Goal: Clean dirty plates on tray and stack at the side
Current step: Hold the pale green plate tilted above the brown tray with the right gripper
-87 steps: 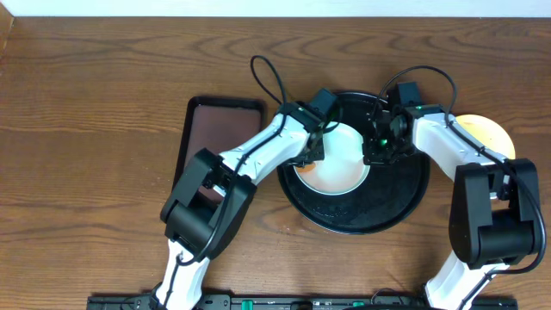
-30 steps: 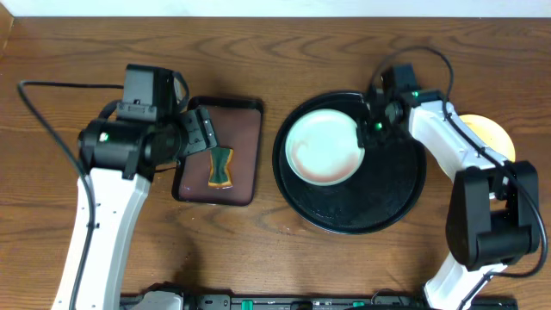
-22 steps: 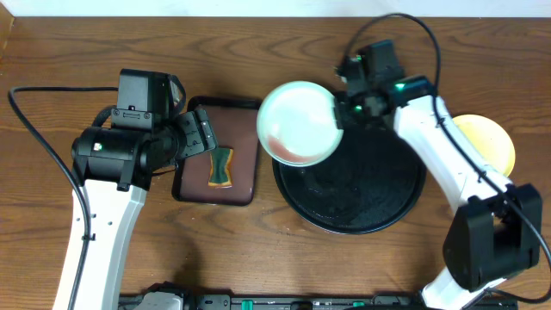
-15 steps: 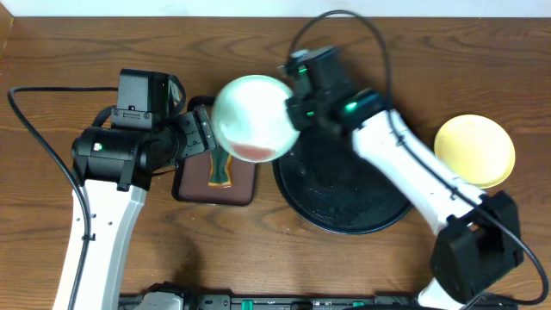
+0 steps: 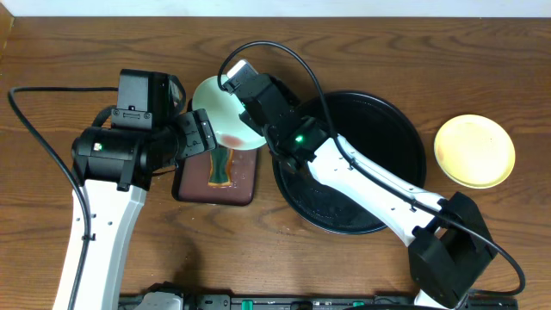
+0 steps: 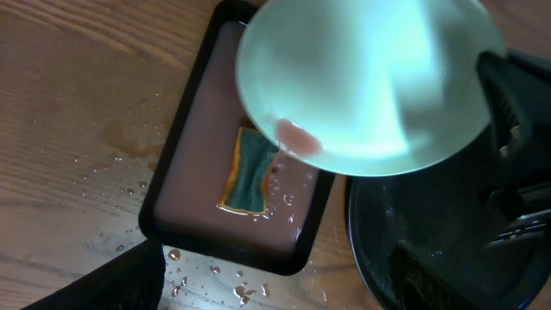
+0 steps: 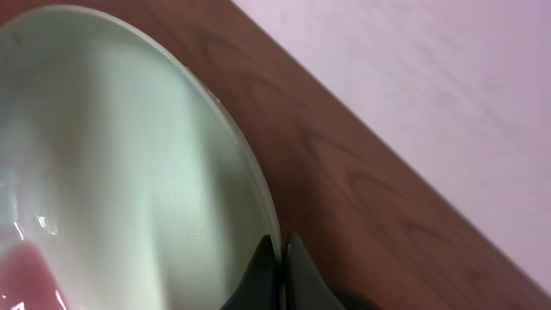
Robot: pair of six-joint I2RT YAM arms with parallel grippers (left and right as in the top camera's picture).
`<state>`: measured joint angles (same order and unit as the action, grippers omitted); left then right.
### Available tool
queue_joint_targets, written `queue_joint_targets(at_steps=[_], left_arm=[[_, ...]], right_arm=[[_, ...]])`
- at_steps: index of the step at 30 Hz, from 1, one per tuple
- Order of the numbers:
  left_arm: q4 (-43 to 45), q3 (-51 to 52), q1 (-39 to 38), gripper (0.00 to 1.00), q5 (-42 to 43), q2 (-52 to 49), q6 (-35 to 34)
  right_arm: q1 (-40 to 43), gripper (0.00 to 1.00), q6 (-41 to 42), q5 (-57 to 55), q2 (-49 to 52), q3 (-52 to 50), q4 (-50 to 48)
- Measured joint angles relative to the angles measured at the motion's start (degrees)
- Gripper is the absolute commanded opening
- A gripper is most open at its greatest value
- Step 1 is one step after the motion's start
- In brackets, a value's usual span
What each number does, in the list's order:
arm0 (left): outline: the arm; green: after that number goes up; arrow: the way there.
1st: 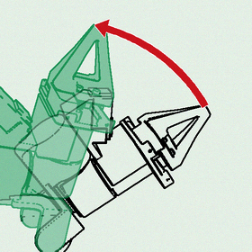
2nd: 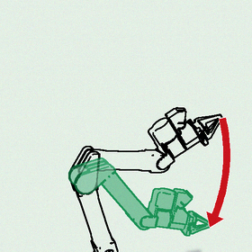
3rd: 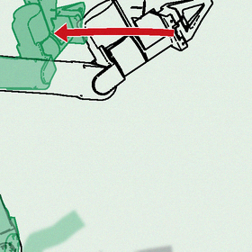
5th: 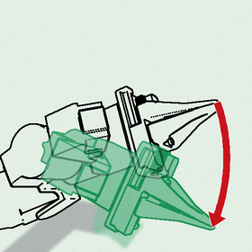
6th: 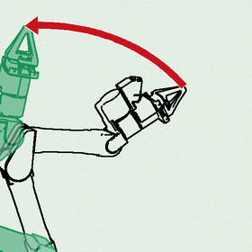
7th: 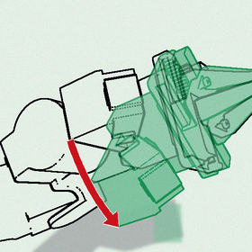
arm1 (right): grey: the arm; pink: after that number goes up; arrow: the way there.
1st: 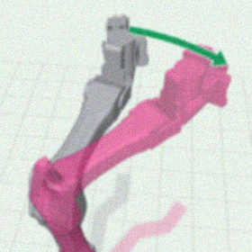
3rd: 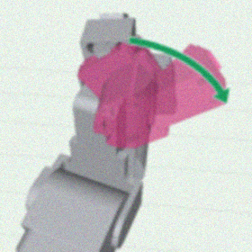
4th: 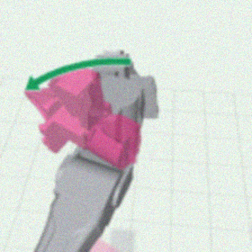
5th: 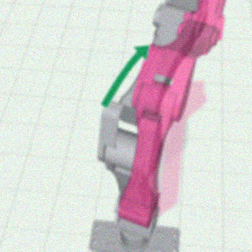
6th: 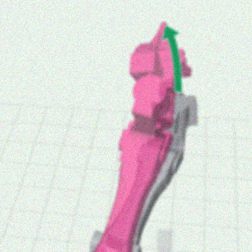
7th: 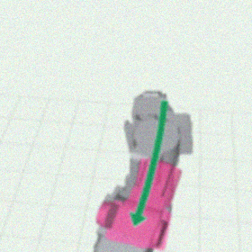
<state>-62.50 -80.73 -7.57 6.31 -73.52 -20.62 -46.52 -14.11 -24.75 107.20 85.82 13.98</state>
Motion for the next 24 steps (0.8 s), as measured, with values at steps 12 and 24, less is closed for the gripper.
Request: queue_joint_targets(at_steps=[12, 24], left_arm=[[-0.1, 0.0, 0.0, 0.84, 0.0, 0.0, 0.0], [-0.1, 0.0, 0.0, 0.84, 0.0, 0.0, 0.0]], right_arm=[[-4.8, 0.01, -15.0, -10.9, 0.0, 0.0, -2.8], [-5.1, 0.01, -18.6, -14.8, 0.0, 0.0, -4.9]])
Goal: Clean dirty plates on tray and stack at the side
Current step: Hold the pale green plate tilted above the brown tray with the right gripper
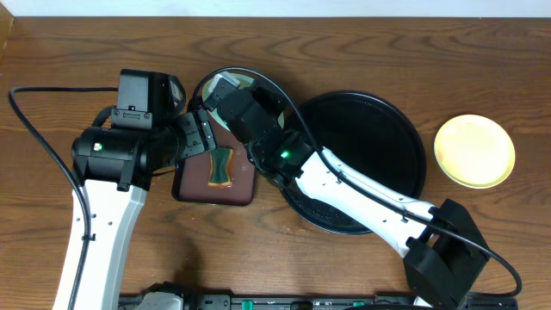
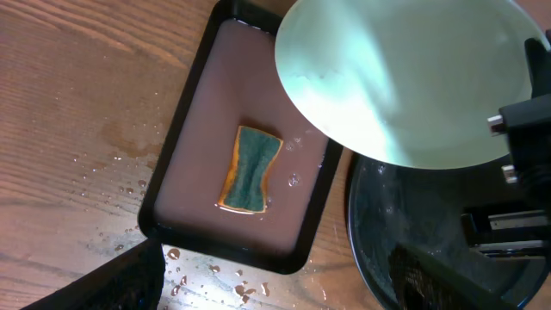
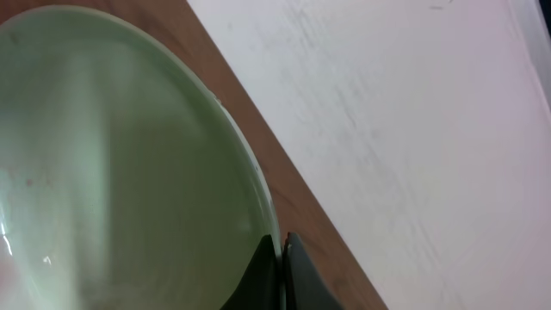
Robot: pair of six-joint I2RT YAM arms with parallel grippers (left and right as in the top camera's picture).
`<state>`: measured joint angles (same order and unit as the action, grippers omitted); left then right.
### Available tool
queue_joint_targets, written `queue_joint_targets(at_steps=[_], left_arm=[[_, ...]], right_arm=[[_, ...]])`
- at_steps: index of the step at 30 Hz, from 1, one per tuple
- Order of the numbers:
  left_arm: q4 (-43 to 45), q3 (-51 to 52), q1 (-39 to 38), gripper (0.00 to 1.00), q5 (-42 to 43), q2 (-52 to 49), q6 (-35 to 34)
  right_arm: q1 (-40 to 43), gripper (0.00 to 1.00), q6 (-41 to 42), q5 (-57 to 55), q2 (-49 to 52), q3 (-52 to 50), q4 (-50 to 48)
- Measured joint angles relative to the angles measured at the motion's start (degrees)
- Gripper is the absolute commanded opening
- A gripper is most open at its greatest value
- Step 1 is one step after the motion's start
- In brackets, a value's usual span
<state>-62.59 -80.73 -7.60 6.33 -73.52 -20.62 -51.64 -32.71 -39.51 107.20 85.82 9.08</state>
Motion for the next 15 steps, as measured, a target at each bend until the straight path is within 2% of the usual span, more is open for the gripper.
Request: queue_joint_targets(at_steps=[11, 15], left_arm=[[0.0, 0.0, 0.0, 0.84, 0.0, 0.0, 0.0], [0.0, 0.0, 0.0, 0.84, 0.0, 0.0, 0.0]], right_arm=[[0.0, 0.01, -1.4, -0.9, 0.0, 0.0, -3.3], [-0.1, 0.01, -0.7, -1.2, 0.0, 0.0, -0.8]])
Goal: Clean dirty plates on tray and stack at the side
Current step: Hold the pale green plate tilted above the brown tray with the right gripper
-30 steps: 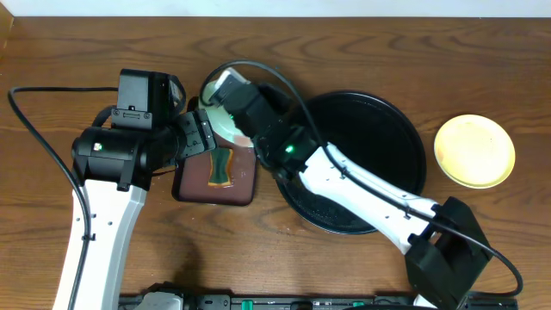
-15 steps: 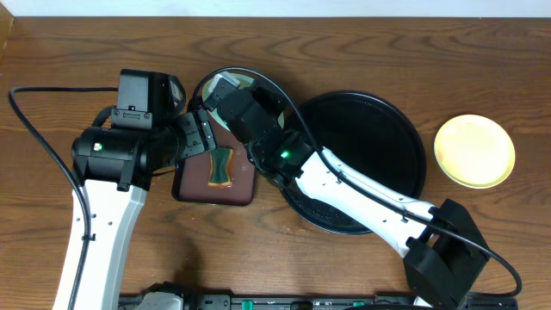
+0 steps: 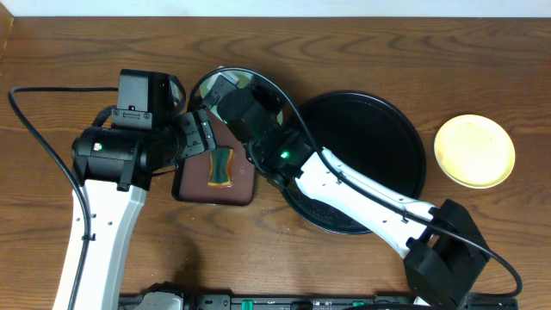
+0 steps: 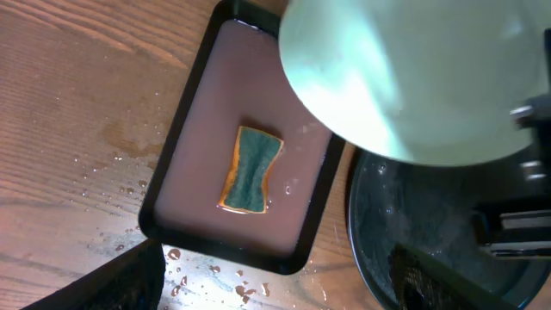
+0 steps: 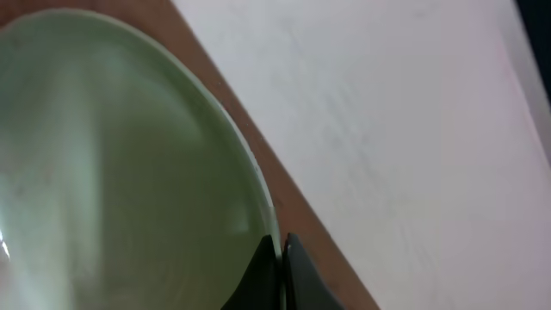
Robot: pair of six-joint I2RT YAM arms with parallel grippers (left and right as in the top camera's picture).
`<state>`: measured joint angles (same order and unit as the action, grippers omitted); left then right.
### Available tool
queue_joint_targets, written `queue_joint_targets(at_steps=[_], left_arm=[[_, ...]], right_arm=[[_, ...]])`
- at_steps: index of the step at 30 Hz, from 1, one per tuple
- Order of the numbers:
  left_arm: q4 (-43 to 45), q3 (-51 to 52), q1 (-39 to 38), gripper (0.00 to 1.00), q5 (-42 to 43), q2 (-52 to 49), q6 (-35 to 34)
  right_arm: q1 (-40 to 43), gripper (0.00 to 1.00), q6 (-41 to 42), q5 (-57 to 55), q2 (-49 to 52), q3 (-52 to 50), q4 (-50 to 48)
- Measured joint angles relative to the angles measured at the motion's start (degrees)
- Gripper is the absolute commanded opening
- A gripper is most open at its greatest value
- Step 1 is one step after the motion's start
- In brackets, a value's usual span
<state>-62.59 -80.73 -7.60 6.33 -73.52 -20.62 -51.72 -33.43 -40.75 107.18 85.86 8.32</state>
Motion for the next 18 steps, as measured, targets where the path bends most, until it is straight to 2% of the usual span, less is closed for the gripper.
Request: queue_joint_targets(at_steps=[11, 15, 18], left_arm=[[0.0, 0.0, 0.0, 0.84, 0.0, 0.0, 0.0], [0.0, 0.0, 0.0, 0.84, 0.0, 0.0, 0.0], [0.0, 0.0, 0.0, 0.84, 0.0, 0.0, 0.0]], right_arm=[[0.3, 0.01, 6.2, -1.7, -0.5, 0.0, -1.1], [0.6, 0.01, 7.1, -0.1, -1.0, 0.2, 2.4], [1.5, 0.01, 12.6, 0.7, -1.4, 0.3, 4.8]])
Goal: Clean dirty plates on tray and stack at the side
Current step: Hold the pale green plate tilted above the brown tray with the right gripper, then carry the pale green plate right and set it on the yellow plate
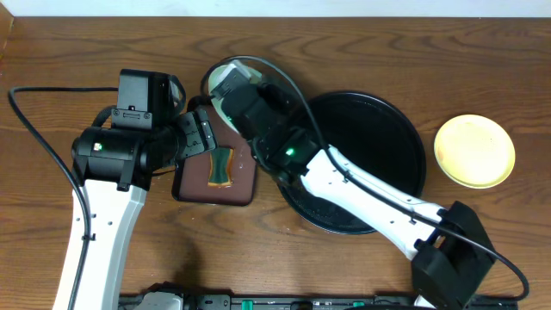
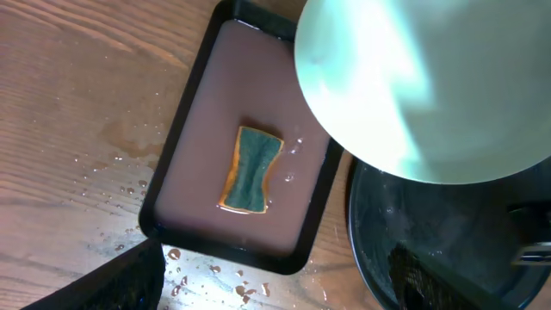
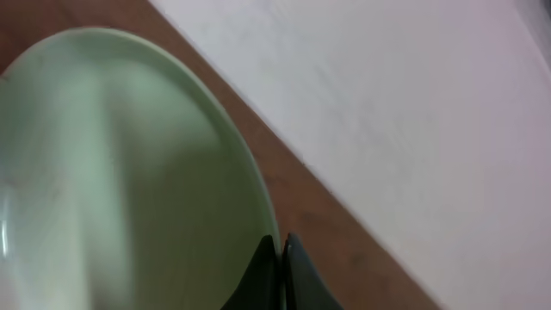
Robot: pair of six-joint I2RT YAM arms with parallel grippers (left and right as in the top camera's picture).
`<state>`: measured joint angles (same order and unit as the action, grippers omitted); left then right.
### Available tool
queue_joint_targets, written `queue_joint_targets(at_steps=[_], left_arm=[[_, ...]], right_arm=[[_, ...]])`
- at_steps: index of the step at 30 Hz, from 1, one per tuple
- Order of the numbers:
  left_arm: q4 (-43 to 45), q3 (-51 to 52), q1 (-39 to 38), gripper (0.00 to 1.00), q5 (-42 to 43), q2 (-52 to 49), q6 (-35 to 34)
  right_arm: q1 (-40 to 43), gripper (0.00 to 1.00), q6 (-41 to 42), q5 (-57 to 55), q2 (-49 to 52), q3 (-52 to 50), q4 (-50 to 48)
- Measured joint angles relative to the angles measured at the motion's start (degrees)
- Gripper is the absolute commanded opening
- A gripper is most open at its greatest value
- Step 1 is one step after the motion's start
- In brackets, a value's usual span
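A pale green plate (image 2: 422,86) hangs tilted over the far right corner of the small black wash tray (image 2: 176,129). My right gripper (image 3: 281,250) is shut on the plate's rim (image 3: 258,198); in the overhead view the arm hides most of the plate. A green and yellow sponge (image 2: 250,168) lies in the tray's brown water. My left gripper (image 2: 275,284) hovers open above the tray's near edge, holding nothing. The round black tray (image 1: 379,112) stands just right of the wash tray. A yellow plate (image 1: 474,151) lies on the table at the far right.
Water drops (image 2: 198,280) dot the wood in front of the wash tray. The right arm (image 1: 362,185) stretches across the round tray. The left arm (image 1: 108,172) stands left of the wash tray. A black cable (image 1: 34,129) loops at the far left.
The green plate has shifted a little to the right and toward the round tray in the left wrist view. Both grippers keep their states, and the left arm has not moved.
First the plate hung tilted over the wash tray with reddish liquid at its low edge. At the following moment the red was gone and the plate sat farther back and right. It has stayed in my right gripper throughout, drifting slightly right.
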<state>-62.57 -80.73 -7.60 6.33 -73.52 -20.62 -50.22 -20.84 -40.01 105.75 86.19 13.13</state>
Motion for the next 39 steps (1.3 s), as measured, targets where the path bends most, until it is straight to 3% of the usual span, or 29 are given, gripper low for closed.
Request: queue_joint_targets(at_steps=[4, 7, 11, 14, 18, 24, 28, 34, 35, 36, 37, 39], left_arm=[[0.0, 0.0, 0.0, 0.84, 0.0, 0.0, 0.0], [0.0, 0.0, 0.0, 0.84, 0.0, 0.0, 0.0], [0.0, 0.0, 0.0, 0.84, 0.0, 0.0, 0.0], [0.0, 0.0, 0.0, 0.84, 0.2, 0.0, 0.0], [0.0, 0.0, 0.0, 0.84, 0.2, 0.0, 0.0], [0.0, 0.0, 0.0, 0.84, 0.2, 0.0, 0.0], [0.0, 0.0, 0.0, 0.84, 0.3, 0.0, 0.0], [0.0, 0.0, 0.0, 0.84, 0.3, 0.0, 0.0], [0.0, 0.0, 0.0, 0.84, 0.4, 0.0, 0.0], [0.0, 0.0, 0.0, 0.84, 0.4, 0.0, 0.0], [0.0, 0.0, 0.0, 0.84, 0.4, 0.0, 0.0], [0.0, 0.0, 0.0, 0.84, 0.4, 0.0, 0.0]], right_arm=[[2.5, 0.01, 8.2, 4.5, -0.2, 0.0, 8.2], [7.2, 0.01, 19.1, 8.9, -1.2, 0.0, 15.9], [22.6, 0.01, 32.1, 26.6, -5.8, 0.1, 24.4], [41.5, 0.01, 38.8, 43.3, -9.3, 0.2, 31.1], [58.3, 0.01, 41.4, 52.0, -9.5, 0.3, 38.6], [77.8, 0.01, 41.4, 54.6, -9.5, -2.2, 41.2], [86.7, 0.01, 41.5, 54.4, -9.5, -10.4, 35.8], [93.7, 0.01, 41.2, 54.2, -9.5, -24.2, 25.1], [93.8, 0.19, 40.8, 54.8, -9.5, -26.0, 24.0], [93.8, 0.46, 40.7, 55.5, -9.5, -26.8, 23.6], [93.7, 0.56, 40.3, 56.8, -9.5, -27.2, 23.4], [93.7, 0.61, 40.0, 59.2, -9.6, -27.2, 21.8]])
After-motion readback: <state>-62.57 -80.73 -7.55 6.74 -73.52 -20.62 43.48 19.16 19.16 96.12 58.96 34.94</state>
